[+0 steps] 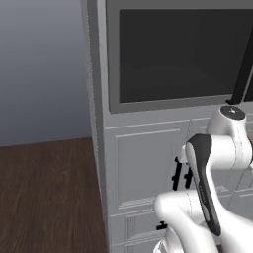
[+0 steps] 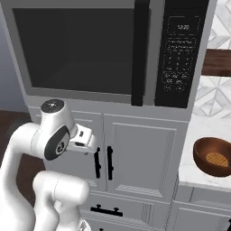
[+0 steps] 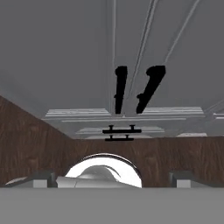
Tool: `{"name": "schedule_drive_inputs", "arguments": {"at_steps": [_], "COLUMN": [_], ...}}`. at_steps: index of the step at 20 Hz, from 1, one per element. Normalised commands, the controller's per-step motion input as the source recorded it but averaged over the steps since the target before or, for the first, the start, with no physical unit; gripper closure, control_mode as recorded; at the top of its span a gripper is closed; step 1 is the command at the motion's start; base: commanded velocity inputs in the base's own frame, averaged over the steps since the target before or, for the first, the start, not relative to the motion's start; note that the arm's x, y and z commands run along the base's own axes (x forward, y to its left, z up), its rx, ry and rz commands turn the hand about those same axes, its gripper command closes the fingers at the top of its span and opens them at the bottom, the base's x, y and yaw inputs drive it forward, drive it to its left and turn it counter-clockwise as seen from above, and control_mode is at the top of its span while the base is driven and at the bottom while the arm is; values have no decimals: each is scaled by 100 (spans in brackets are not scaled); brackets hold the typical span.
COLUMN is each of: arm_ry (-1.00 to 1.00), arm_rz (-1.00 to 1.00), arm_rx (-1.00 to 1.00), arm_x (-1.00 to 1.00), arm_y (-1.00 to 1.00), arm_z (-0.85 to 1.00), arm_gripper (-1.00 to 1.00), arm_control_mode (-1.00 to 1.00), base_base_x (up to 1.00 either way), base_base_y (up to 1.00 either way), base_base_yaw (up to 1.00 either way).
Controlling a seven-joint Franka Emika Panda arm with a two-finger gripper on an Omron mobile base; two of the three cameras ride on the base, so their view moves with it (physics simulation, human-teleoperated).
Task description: Open the microwave, place the bowl with waffle inside the microwave, then close the microwave door and turn it on.
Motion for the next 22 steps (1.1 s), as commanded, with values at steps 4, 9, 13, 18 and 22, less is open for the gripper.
{"name": "schedule_drive_inputs", "arguments": {"at_steps": [4,9,13,18,22], "arm_ry": [0,0,0,0,0], "arm_rz": [0,0,0,0,0], "arm_rx": [0,0,0,0,0], "arm_x": [0,0,0,0,0], "arm_y": [0,0,0,0,0], "arm_z": [0,0,0,0,0], "arm_gripper": [-100,-100,-100,-100,-100], "arm_control_mode": [100,100,100,100,100], "base_base_x": [0,0,0,0,-10], "base_base_y": [-70,-71,-64,-59,-57], "base_base_yaw": [-7,-5,-1,0,6]}}
